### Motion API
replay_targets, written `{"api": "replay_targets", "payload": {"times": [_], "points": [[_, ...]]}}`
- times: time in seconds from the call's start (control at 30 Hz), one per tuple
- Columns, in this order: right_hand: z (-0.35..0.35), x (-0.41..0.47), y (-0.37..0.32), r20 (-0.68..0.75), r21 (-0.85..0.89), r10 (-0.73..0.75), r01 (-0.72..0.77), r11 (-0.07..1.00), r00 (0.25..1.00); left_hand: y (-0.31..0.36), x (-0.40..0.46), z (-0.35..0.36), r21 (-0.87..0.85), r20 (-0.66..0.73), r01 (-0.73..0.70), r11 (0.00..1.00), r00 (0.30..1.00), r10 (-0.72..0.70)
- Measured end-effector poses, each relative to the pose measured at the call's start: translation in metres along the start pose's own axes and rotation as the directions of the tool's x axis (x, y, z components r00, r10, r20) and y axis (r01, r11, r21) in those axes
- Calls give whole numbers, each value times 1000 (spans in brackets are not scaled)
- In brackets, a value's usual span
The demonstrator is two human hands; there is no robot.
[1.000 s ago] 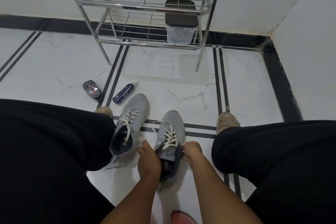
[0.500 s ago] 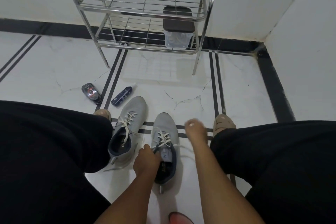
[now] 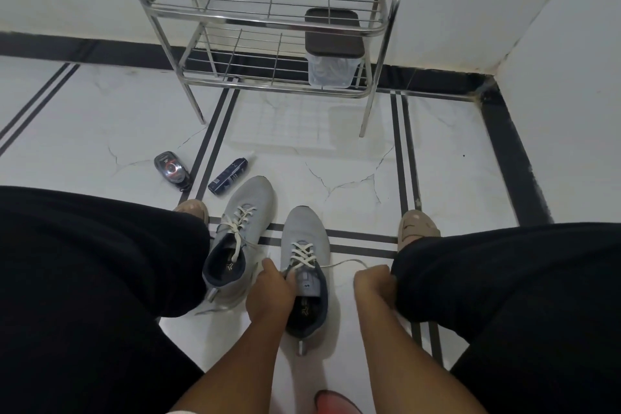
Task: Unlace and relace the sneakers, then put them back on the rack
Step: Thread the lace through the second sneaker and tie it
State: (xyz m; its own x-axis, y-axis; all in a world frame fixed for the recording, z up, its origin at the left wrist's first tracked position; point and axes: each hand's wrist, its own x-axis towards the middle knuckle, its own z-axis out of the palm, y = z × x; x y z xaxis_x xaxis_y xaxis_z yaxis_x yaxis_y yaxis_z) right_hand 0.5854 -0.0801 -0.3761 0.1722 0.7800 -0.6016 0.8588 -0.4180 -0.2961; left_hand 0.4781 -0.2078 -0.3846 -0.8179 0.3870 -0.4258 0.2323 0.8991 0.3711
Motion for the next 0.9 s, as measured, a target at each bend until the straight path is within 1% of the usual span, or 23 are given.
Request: {"api": "replay_targets", "payload": {"times": [0.03, 0.07, 0.1, 0.13, 0.2, 0.23, 0.27, 0.33, 0.4, 0.43, 0.5, 0.57, 0.67, 0.7, 0.73, 0.83, 0.9], "points": [[2, -6, -3, -12, -92, -104, 102, 990, 995, 0, 0, 0, -12, -24, -21, 1000, 1000, 20], [8, -11, -5, 35, -143, -244, 247, 958, 969, -1, 0, 1, -4, -33, -41, 999, 999, 41], [12, -15, -8, 136, -148, -342, 361, 921, 930, -2, 2, 1, 17, -24, -57, 998, 998, 58], [16, -16, -10, 219, -121, -396, 428, 896, 891, -4, 5, 2, 33, -3, -66, 997, 998, 66], [19, -18, -15, 339, -127, -433, 496, 859, 836, -6, 9, 3, 12, 42, -61, 998, 997, 60], [20, -20, -16, 364, -149, -432, 510, 847, 825, -8, 12, 4, -14, 57, -53, 999, 997, 53], [23, -17, -15, 368, -158, -418, 499, 852, 830, -9, 14, 4, -35, 67, -40, 999, 997, 42], [22, -19, -14, 326, -169, -384, 453, 875, 864, -11, 17, 1, -50, 57, 1, 999, 998, 2], [21, -18, -13, 254, -197, -317, 369, 908, 914, -11, 20, -2, -33, 26, 38, 999, 999, -37], [20, -16, -12, 241, -212, -290, 342, 915, 926, -11, 21, -2, -22, 16, 46, 999, 999, -46], [21, -16, -11, 257, -215, -275, 332, 918, 926, -12, 22, 0, -6, 23, 41, 999, 999, -41], [22, -19, -14, 232, -187, -283, 328, 926, 931, -13, 22, 3, -19, 22, 36, 999, 999, -36], [12, -22, -27, 109, -24, -246, 250, 968, 963, -7, 15, 0, -143, -52, 60, 988, 996, -68], [6, -21, -37, 89, 13, -263, 263, 965, 961, -4, 11, -2, -153, -68, 58, 987, 995, -69], [-1, -20, -47, 75, 42, -291, 289, 956, 954, -1, 9, -4, -128, -66, 39, 991, 997, -47], [-21, -21, -76, -8, 212, -354, 348, 913, 935, 4, 1, -4, 41, -7, -87, 995, 996, 87], [-26, -28, -86, -13, 299, -446, 429, 852, 895, 4, -3, -3, 113, 10, -128, 985, 992, 127]]}}
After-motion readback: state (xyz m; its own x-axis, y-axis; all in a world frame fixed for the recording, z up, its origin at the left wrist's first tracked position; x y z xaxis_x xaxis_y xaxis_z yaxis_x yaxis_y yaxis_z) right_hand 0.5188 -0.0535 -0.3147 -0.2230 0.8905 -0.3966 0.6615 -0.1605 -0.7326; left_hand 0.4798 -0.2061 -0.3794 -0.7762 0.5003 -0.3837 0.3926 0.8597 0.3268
